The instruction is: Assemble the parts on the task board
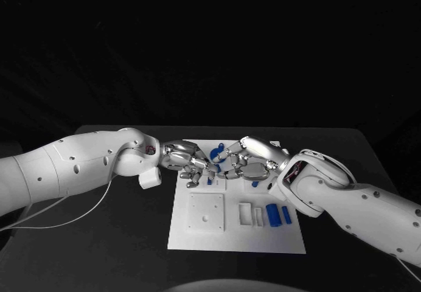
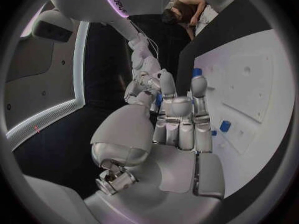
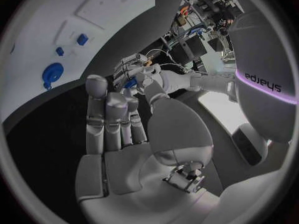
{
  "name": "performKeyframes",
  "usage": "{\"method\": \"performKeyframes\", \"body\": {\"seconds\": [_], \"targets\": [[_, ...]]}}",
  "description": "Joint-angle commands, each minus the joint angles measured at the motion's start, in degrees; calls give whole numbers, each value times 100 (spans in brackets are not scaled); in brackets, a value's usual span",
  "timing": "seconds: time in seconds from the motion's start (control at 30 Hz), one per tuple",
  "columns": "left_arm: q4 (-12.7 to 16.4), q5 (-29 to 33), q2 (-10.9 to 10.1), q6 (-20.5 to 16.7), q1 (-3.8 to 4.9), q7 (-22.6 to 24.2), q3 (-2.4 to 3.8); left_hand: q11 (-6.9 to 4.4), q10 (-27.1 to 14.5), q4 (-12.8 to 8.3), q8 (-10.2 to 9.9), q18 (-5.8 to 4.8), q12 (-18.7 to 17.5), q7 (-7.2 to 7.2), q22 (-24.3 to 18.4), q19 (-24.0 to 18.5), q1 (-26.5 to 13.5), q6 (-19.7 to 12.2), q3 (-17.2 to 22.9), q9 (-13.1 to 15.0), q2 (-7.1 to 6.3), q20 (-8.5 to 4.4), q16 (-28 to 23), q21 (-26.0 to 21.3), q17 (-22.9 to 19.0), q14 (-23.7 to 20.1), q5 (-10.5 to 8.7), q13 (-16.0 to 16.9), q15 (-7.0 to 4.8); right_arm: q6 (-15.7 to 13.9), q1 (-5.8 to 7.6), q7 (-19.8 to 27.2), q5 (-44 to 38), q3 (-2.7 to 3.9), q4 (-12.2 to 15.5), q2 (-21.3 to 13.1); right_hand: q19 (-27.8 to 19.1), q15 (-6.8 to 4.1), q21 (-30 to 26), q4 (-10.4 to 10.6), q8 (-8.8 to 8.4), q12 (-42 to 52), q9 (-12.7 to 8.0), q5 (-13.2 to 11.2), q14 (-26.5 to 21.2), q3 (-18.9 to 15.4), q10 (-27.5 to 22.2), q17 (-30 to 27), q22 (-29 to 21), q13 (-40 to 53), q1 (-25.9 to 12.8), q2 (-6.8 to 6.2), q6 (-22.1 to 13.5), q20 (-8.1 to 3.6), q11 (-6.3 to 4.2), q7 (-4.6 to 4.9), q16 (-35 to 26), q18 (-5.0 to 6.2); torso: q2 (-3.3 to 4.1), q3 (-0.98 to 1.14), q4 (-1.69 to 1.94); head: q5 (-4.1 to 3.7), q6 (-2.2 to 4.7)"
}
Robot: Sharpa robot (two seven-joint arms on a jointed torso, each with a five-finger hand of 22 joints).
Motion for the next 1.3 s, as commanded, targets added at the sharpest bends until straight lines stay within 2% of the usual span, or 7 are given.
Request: {"method": "performKeyframes", "body": {"seconds": [0.03,0.5,0.83,1.07,1.2,1.23,1.3], "targets": [[10,-9,14,85,5,47,5,3,-28,-859,32,-20,39,-6,106,-45,-6,33,820,-4,53,9,26,22,-4,-45,17,1,7,117,-5,40,9,-4,0,10,176,-38,26,-2,27,22,11,-66,10,36,4,8,293,18,11,76,67,-36,-36,-11,10,-58,0,5,-3,2,-7],[11,-35,20,113,5,29,5,3,-34,-849,31,-20,45,-5,105,-55,12,32,809,-15,50,12,40,29,-13,-52,7,-4,9,92,-5,31,14,-11,-45,29,175,-73,29,15,29,14,38,-345,15,172,5,23,293,36,-12,204,337,-70,-84,-93,7,-88,1,4,-1,-1,-32],[25,-58,22,136,5,16,4,3,-34,-848,31,-20,45,-5,105,-56,13,32,808,-16,50,12,41,30,-14,-52,7,-4,9,71,-5,-44,16,-15,-112,48,174,-59,9,19,26,-12,22,-283,12,117,-2,15,288,23,-30,96,199,-65,-60,-51,-12,-90,-1,0,-2,-3,-40],[26,-81,18,140,5,6,4,3,-34,-848,31,-20,45,-5,105,-56,13,32,808,-16,50,12,41,30,-14,-52,7,-4,9,79,-5,-61,16,-26,-134,60,171,-30,-50,57,27,-59,17,-155,-3,-107,-44,0,276,-17,-59,35,-3,-34,-23,0,-36,-56,1,2,-2,2,-46],[26,-93,17,139,5,-1,4,3,-34,-848,31,-20,45,-5,105,-56,13,32,808,-16,50,12,41,30,-14,-52,7,-4,9,96,-5,-54,17,-34,-134,63,171,-25,-70,74,27,-71,18,-90,-9,-218,-53,-5,273,-30,-64,32,-27,-27,-18,5,-41,-45,-2,4,-5,5,-51],[26,-96,17,139,5,-4,4,3,-34,-848,31,-20,45,-5,105,-56,13,32,808,-16,50,12,41,30,-14,-52,7,-4,9,98,-5,-49,17,-36,-132,66,177,-24,-83,60,27,-65,18,-88,-11,-430,-54,-8,277,-33,9,117,-22,-22,-18,5,-41,-39,-1,5,-5,4,-52],[25,-99,17,139,5,-5,4,3,-34,-848,31,-20,45,-5,105,-56,13,32,808,-16,50,12,41,30,-14,-52,7,-4,9,100,-5,-42,18,-38,-130,69,177,-25,-79,55,28,-61,19,-90,-10,-430,-51,-6,278,-30,12,129,-12,-22,-20,1,-39,-41,0,5,-6,4,-52]]}}
